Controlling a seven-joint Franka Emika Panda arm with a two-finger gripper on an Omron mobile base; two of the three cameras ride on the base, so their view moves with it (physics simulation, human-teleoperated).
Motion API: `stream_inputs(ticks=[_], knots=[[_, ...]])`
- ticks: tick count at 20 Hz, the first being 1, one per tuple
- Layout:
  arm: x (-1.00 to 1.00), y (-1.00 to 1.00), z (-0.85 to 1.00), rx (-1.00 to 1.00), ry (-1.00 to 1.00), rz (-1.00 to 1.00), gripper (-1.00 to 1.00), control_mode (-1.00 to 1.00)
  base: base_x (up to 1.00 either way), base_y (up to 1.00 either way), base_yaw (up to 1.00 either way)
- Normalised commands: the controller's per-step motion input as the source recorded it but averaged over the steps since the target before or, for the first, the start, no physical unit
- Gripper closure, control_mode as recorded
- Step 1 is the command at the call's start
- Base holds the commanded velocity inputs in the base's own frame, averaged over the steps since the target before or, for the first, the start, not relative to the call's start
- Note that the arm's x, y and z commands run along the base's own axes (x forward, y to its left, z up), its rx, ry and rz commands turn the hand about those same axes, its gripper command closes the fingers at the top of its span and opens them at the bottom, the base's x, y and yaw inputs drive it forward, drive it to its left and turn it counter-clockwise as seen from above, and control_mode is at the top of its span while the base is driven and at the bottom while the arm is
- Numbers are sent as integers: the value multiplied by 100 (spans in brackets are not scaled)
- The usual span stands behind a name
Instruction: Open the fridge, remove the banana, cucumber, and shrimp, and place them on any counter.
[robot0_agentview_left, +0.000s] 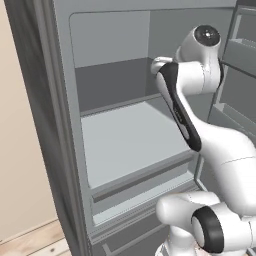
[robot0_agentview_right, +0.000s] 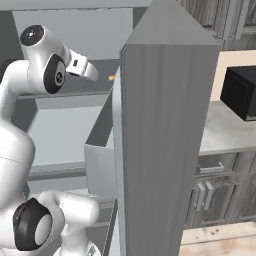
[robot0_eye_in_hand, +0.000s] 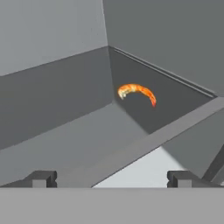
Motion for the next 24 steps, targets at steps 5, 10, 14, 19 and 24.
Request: stream_inputs(ticks=[5, 10, 14, 19, 24], knots=[[54, -18, -9, 0, 12, -13, -100, -100, 0, 0, 0], [24, -38, -41, 0, 9, -6, -100, -100, 0, 0, 0], [30, -23, -50, 0, 8, -4, -100, -100, 0, 0, 0], [53, -1, -11, 0, 5, -11, -100, -100, 0, 0, 0], [46, 0, 0, 0, 1, -18, -100, -100, 0, 0, 0]])
